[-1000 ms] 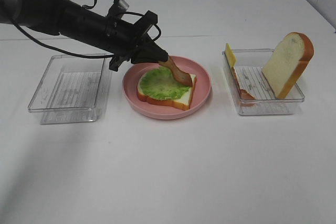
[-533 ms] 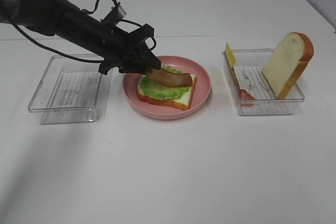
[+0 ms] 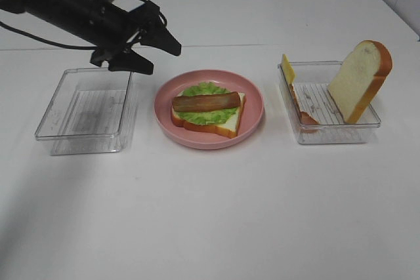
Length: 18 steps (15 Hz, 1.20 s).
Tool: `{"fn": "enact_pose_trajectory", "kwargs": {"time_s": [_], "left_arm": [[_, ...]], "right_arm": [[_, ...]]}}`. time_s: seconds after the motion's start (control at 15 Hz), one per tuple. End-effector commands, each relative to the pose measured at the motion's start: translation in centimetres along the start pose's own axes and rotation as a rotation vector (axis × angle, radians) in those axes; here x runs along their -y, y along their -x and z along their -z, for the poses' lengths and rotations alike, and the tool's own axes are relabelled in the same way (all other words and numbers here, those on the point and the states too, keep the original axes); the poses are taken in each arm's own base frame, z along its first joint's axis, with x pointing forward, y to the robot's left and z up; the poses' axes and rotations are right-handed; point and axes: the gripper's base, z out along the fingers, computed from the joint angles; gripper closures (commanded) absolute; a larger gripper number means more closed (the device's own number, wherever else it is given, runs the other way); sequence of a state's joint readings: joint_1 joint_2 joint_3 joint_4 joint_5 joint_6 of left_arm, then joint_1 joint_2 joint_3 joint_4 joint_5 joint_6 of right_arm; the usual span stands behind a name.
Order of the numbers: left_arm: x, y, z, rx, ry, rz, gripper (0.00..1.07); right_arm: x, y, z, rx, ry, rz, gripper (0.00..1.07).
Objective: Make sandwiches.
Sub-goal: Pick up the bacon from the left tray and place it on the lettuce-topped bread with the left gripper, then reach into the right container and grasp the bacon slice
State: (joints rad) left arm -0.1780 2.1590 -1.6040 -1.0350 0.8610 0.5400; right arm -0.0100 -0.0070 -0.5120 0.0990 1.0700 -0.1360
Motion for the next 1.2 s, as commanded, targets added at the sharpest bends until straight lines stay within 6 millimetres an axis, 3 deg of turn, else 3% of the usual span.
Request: {"fn": "enact_pose_trajectory", "kwargs": {"time_s": [0.07, 0.27, 0.33, 0.6, 0.67, 0.73, 0.87, 1.0, 1.2], "left_arm": [[1.1, 0.6, 4.2, -0.003, 0.039, -0.083, 0.34], [2.7, 0.7, 11.3, 0.022, 0.208, -0.133, 0.34], [3.1, 0.5, 12.3, 0.023, 0.243, -0.151, 0.34], [5.8, -1.9, 19.6, 0.001, 0.56, -0.17, 0.34], [6.3, -2.2, 20.4, 0.007, 0.579, -0.166, 0.34], [8.2, -3.7, 23.1, 0.017, 0.621, -0.174, 0.34], [10.6, -5.7, 26.3, 0.073, 0.645, -0.197, 0.34], [12.0, -8.5, 28.2, 0.116, 0.644, -0.218, 0.34], [12.5, -14.4, 29.7, 0.132, 0.643, -0.225, 0.34]], "right_arm": [[0.0, -0.1, 0.1, 0.014, -0.007, 0.008, 0.31], [0.0, -0.1, 0.1, 0.014, -0.007, 0.008, 0.31], [0.0, -0.1, 0.1, 0.014, -0.007, 0.008, 0.31], [0.0, -0.1, 0.1, 0.014, -0.007, 0.008, 0.31], [0.0, -0.1, 0.1, 0.014, -0.007, 0.008, 0.31], [0.0, -0.1, 0.1, 0.014, -0.007, 0.008, 0.31], [0.0, -0.1, 0.1, 0.014, -0.007, 0.008, 0.31], [0.0, -0.1, 0.1, 0.014, -0.007, 0.008, 0.31], [0.0, -0.1, 0.1, 0.014, -0.007, 0.008, 0.31]]}}
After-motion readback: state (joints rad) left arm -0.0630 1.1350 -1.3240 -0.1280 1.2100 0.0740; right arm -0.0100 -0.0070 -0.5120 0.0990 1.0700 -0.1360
